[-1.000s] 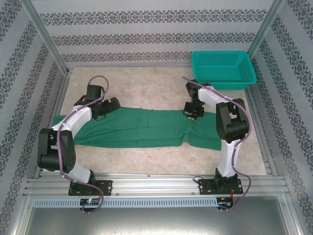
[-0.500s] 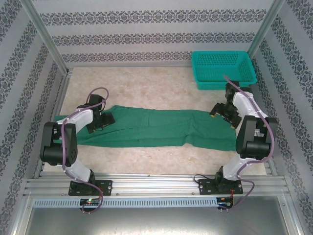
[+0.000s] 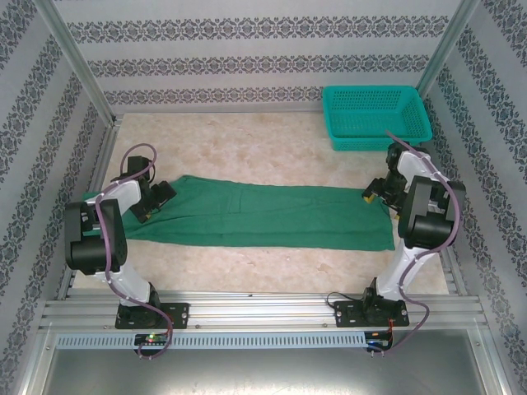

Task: Roll up the long pants

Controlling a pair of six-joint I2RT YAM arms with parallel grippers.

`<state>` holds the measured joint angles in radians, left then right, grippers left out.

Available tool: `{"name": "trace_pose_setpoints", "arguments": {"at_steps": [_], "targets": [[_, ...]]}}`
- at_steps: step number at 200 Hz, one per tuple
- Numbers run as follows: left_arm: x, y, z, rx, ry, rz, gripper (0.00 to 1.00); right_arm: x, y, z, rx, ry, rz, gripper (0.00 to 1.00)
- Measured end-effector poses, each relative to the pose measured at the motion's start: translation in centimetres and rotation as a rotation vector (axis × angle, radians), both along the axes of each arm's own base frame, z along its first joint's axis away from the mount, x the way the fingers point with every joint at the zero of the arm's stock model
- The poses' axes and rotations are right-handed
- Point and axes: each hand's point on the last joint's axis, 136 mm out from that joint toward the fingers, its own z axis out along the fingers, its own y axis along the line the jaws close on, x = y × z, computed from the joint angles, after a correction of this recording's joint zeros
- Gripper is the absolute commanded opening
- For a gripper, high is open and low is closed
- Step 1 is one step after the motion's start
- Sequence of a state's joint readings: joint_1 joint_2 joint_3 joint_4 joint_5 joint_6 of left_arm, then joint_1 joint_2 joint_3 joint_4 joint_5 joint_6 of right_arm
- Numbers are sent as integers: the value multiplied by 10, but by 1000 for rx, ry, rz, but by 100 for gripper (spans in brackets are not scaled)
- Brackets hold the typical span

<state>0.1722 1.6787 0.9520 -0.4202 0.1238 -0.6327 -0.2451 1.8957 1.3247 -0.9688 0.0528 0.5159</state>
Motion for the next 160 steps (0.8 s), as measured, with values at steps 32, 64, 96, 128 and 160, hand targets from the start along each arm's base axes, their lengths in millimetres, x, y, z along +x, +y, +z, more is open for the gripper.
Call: {"name": "trace_pose_setpoints", "arguments": {"at_steps": [32, 64, 96, 128, 160], "targets": [[0, -1, 0, -2, 11, -12, 93, 11, -3, -14, 3, 6, -1, 88], [-1, -1, 0, 2, 14, -22, 92, 24, -2, -19, 16, -21, -1, 19], [-1, -1, -1, 3, 16, -26, 91, 29, 0, -19, 30, -39, -11, 0], [-1, -1, -1, 3, 16, -26, 90, 23, 2, -10, 17, -55, 4, 0], [-1, -1, 0, 3, 15, -25, 91, -6, 19, 29, -24, -114, 50, 0]]}}
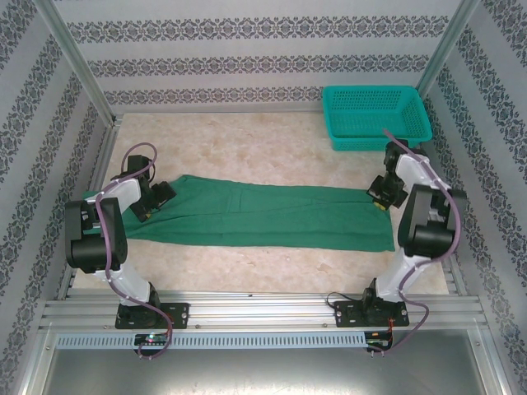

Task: Roll up the long pants

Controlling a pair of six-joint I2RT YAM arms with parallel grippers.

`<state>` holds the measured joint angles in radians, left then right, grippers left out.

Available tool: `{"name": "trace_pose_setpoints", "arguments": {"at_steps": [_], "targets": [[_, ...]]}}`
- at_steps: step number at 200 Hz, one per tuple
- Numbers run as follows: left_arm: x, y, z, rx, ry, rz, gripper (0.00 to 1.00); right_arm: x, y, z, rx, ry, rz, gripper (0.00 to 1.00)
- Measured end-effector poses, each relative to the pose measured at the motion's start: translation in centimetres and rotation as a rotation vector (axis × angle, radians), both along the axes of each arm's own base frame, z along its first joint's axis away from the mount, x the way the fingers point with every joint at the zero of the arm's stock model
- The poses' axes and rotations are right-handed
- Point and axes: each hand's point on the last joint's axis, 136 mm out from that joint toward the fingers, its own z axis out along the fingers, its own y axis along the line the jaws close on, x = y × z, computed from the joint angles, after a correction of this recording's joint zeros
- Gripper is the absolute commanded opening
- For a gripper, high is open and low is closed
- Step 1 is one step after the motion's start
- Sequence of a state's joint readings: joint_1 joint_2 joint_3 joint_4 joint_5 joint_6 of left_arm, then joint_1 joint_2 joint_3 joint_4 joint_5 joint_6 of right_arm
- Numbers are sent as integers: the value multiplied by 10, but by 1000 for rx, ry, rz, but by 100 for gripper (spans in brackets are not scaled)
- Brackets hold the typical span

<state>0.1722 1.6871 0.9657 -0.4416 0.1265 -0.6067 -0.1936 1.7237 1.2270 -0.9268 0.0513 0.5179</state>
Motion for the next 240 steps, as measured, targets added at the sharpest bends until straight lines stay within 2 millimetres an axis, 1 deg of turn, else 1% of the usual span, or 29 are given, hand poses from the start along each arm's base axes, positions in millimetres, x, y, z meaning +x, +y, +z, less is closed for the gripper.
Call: {"name": "trace_pose_setpoints", "arguments": {"at_steps": [13, 22, 34, 49, 66, 80, 98, 105, 108, 109, 110, 111, 113, 120, 122, 134, 138, 153, 165, 177, 186, 196, 216, 229, 240], "targets": [[0, 0, 0, 0, 0, 0, 91, -20, 18, 16, -13, -19, 43, 0], [0, 0, 0, 0, 1, 0, 91, -35, 33, 21, -15, -19, 77, 0], [0, 0, 0, 0, 1, 0, 91, -58, 53, 22, -9, -1, 119, 0], [0, 0, 0, 0, 1, -1, 90, -89, 73, 16, 0, 49, 160, 0], [0, 0, 0, 0, 1, -2, 90, -122, 82, 10, 1, 108, 169, 0], [0, 0, 0, 0, 1, -2, 90, -147, 86, 13, -3, 132, 175, 0], [0, 0, 1, 0, 0, -2, 90, -168, 92, 22, 12, 103, 177, 0], [0, -1, 1, 0, -1, -3, 90, -174, 94, 26, 19, 88, 171, 14], [0, -1, 1, 0, -2, -3, 90, -176, 94, 29, 20, 80, 167, 32], [0, -1, 1, 0, -2, -3, 90, -176, 94, 29, 21, 79, 168, 36], [0, -1, 1, 0, -2, -3, 90, -177, 95, 29, 22, 78, 170, 42], [0, -1, 1, 0, -2, -3, 90, -177, 95, 30, 22, 75, 170, 47], [0, -1, 1, 0, -2, -3, 90, -178, 95, 31, 22, 71, 167, 50], [0, -1, 2, 0, -2, -3, 90, -181, 94, 33, 22, 70, 156, 52], [0, -1, 2, 0, -2, -3, 90, -182, 94, 34, 21, 73, 154, 54], [0, -1, 2, -1, -3, -3, 90, -185, 90, 37, -4, 100, 148, 78], [0, -1, 1, -2, -4, -3, 90, -184, 88, 38, -15, 108, 148, 81], [-1, -2, 2, -3, -9, -4, 90, -173, 83, 42, -50, 115, 140, 82], [-1, -2, 2, -2, -11, -4, 90, -161, 76, 44, -57, 92, 100, 83], [-1, -2, 2, -2, -12, -4, 90, -151, 65, 43, -58, 66, 40, 81], [-1, -2, 2, -2, -12, -4, 90, -145, 56, 41, -56, 54, -5, 78], [0, -2, 2, -2, -12, -4, 90, -138, 46, 38, -56, 61, -34, 73], [1, -1, 3, -2, -13, -4, 90, -124, 30, 28, -56, 117, -58, 73], [1, -1, 2, -2, -11, -4, 90, -113, 23, 20, -55, 148, -53, 74], [1, -1, 2, -2, -10, -4, 90, -108, 19, 13, -56, 167, -46, 74]]}}
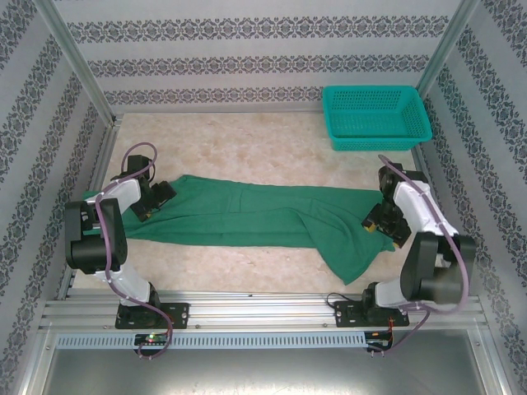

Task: Roll up the long pants

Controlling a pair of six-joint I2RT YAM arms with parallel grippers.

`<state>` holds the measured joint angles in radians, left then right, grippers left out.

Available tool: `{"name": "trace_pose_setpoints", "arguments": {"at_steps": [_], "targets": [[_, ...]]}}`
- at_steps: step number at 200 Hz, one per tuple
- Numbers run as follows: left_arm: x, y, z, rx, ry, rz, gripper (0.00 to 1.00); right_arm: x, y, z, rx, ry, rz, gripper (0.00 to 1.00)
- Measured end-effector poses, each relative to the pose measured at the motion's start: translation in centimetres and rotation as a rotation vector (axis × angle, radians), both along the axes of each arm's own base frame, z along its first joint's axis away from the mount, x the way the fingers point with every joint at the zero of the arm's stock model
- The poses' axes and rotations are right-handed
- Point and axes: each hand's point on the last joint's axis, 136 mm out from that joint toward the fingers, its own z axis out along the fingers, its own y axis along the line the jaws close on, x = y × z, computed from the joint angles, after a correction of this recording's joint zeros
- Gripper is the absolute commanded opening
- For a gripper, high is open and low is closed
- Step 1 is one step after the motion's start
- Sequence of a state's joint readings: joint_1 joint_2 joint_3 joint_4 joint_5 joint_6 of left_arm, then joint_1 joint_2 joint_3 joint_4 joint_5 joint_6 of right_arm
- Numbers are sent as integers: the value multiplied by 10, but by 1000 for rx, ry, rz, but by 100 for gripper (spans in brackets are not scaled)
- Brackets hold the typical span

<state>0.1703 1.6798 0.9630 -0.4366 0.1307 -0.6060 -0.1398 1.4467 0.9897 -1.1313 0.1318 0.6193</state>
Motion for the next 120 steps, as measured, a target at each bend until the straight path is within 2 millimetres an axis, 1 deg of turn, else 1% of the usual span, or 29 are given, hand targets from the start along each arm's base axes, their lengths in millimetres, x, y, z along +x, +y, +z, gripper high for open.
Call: {"name": "trace_pose_setpoints", "arguments": {"at_steps": [34, 52, 80, 86, 91, 94, 99, 103, 106, 110, 111, 113, 120], "targets": [[2, 1, -2, 2, 4, 1, 90, 3, -14, -17, 16, 45, -17, 70], [5, 1, -2, 3, 3, 1, 90, 5, -19, -28, 27, 66, -30, 70], [7, 2, -1, 3, 0, 1, 90, 11, -18, -46, 48, 95, -23, 70], [7, 2, -1, 3, 0, 1, 90, 12, -18, -49, 52, 96, -23, 67], [7, 2, -1, 3, 1, 0, 90, 13, -17, -51, 55, 96, -23, 62], [7, 2, -1, 3, 0, 0, 90, 14, -17, -52, 57, 94, -23, 56], [7, 2, -1, 3, 1, -1, 90, 16, -16, -53, 61, 91, -23, 49], [7, 2, -1, 3, 1, -2, 90, 17, -16, -54, 67, 87, -16, 42], [7, 2, -1, 4, 1, -2, 90, 18, -16, -55, 66, 83, -26, 29], [7, 2, -1, 4, 1, -2, 90, 19, -15, -55, 72, 82, -18, 10], [7, 2, -1, 4, 1, -2, 90, 20, -15, -56, 70, 79, -21, 8], [7, 2, -1, 4, 1, -2, 90, 20, -15, -56, 72, 78, -23, 0], [7, 2, -1, 4, 1, -3, 90, 22, -15, -57, 75, 73, -22, 0]]}}
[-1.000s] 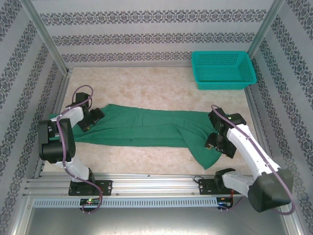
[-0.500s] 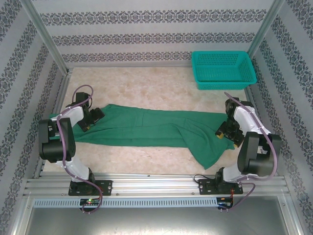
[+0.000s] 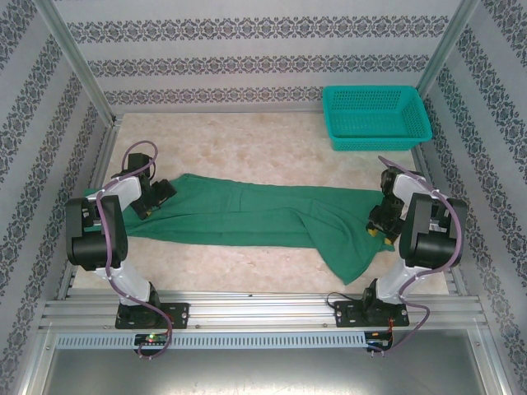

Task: Roll up the long pants

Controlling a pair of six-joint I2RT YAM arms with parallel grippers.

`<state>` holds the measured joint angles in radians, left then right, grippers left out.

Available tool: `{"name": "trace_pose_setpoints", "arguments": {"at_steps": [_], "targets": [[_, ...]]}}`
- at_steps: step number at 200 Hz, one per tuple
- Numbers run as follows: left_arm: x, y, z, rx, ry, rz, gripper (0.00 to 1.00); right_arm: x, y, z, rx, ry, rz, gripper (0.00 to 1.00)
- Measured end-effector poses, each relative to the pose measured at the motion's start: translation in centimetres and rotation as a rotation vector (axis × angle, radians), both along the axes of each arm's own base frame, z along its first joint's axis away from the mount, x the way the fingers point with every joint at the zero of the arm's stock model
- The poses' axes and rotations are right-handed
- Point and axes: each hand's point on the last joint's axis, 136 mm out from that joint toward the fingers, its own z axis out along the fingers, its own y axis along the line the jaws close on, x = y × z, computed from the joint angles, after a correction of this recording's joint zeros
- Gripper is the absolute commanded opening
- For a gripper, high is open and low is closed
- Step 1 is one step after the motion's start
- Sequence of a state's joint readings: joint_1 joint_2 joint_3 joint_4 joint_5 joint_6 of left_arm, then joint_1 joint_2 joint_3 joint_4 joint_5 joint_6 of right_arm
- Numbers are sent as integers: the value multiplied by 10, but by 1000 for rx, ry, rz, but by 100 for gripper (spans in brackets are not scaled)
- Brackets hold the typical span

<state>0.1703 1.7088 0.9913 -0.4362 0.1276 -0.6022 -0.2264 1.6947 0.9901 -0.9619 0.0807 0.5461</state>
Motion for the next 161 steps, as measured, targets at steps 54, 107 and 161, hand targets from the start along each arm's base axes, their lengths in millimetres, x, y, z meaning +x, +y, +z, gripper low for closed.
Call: {"name": "trace_pose_setpoints", "arguments": {"at_steps": [54, 107, 161], "targets": [[0, 0, 0, 0, 0, 0, 90, 12, -6, 27, -38, -72, 3, 0], [0, 0, 0, 0, -3, 1, 90, 69, -45, 167, -209, -468, -14, 0], [-1, -3, 1, -13, -15, -5, 91, 67, -73, 108, -130, -285, -95, 0]]}}
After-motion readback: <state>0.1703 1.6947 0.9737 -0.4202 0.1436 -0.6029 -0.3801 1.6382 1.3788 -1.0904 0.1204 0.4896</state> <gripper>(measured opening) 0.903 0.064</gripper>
